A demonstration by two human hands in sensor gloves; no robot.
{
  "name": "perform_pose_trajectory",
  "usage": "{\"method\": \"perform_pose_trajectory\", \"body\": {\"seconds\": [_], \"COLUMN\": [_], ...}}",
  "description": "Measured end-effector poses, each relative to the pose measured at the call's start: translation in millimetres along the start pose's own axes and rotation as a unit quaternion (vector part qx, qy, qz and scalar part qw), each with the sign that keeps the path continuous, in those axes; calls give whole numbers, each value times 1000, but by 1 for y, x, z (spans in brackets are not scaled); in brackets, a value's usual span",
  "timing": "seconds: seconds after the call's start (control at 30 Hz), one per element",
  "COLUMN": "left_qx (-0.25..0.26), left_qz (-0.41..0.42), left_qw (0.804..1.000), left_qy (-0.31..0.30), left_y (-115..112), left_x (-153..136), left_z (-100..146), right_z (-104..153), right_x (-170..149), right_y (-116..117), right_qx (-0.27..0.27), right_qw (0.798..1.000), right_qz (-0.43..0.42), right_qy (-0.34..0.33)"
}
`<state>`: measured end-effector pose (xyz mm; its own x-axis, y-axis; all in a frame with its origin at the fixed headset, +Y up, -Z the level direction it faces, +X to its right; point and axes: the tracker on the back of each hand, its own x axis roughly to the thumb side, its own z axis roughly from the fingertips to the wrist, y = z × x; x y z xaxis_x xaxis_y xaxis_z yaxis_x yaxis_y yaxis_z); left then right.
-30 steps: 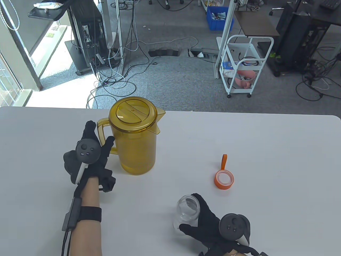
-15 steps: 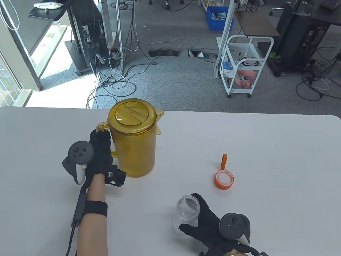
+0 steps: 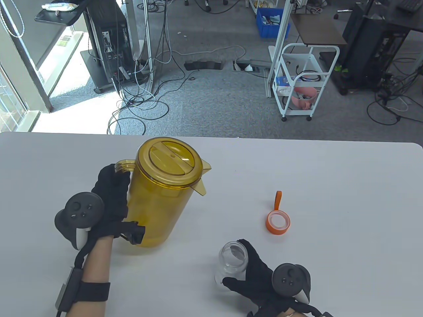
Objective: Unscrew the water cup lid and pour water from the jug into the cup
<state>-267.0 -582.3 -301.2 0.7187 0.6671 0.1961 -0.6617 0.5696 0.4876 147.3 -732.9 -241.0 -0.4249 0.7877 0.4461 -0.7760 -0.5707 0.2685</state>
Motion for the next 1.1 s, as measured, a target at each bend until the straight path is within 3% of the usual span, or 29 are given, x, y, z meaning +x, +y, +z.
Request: {"method": "perform_pose_trajectory", "body": {"seconds": [0.17,0.33,0.67,0.97,1.1], "left_qx": [-17,-73,-128,-145,-148], "left_qz": [-35,-83,-127,-199,-259], "left_qw": [997,989,970,947,926], "left_qy": [-65,-97,-162,-204,-231], "left_y": [33,43,29,19,16], "left_x": [27,52,87,116,131], "left_z": [19,38,70,70,69], "right_z": [0,0,0,0,0], "right_x": [0,0,0,0,0], "right_y": [0,0,0,0,0], "right_qx": [1,2,2,2,3], "right_qw": [1000,1000,1000,1000,1000], "right_qz": [0,1,0,0,0], "right_qy": [1,1,1,1,1]}}
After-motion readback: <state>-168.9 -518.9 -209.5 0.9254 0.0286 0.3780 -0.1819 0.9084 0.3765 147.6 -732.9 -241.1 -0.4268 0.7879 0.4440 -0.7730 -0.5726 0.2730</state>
